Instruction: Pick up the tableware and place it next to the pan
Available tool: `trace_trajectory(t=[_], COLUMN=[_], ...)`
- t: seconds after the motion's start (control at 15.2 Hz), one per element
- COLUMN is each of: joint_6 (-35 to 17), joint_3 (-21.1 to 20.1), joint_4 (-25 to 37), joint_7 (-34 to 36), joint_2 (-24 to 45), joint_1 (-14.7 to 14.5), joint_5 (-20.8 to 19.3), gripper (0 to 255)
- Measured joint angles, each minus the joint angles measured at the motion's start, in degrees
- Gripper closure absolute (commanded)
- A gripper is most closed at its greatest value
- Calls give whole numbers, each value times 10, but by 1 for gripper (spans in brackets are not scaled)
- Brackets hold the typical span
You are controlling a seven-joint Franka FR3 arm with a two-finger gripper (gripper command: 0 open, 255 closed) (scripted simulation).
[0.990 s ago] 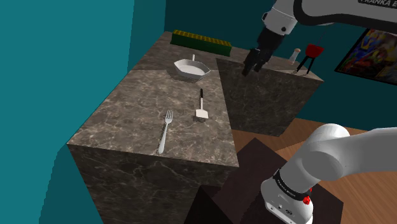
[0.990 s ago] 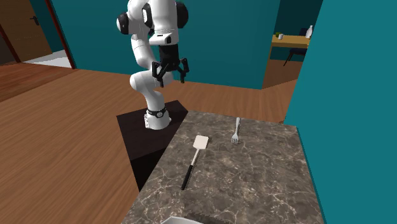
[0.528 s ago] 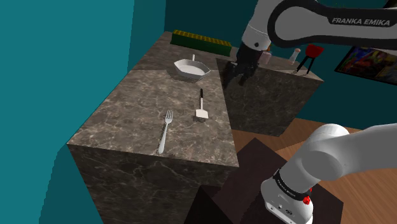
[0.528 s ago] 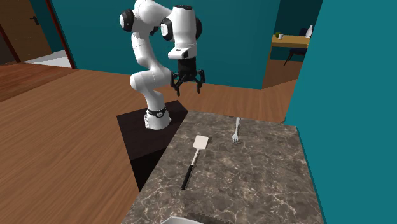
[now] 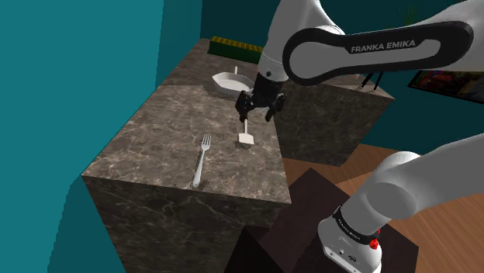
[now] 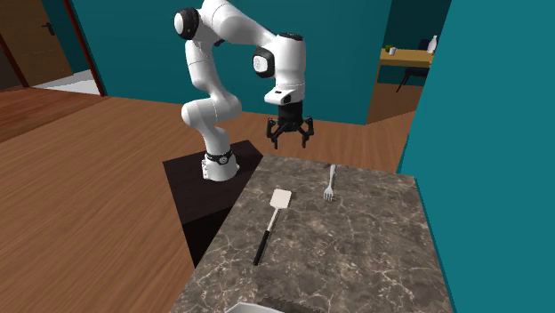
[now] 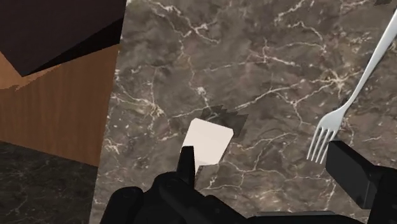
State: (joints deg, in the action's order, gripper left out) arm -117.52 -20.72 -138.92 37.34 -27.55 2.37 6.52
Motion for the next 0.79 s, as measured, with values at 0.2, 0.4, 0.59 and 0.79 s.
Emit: trace_trajectory(t=[0.2,0.4,0.59,0.79], joint_6=[-35,-71,-98,-108], joint_3=[-40,-79,-108,-122], joint_4=[28,55,93,144], joint_7=[80,168,260,353], joint_2=[67,138,215,294], joint_1=[15,28,39,39], joint_5=[-9,-32,-72,-122], gripper=[0,0,0,0])
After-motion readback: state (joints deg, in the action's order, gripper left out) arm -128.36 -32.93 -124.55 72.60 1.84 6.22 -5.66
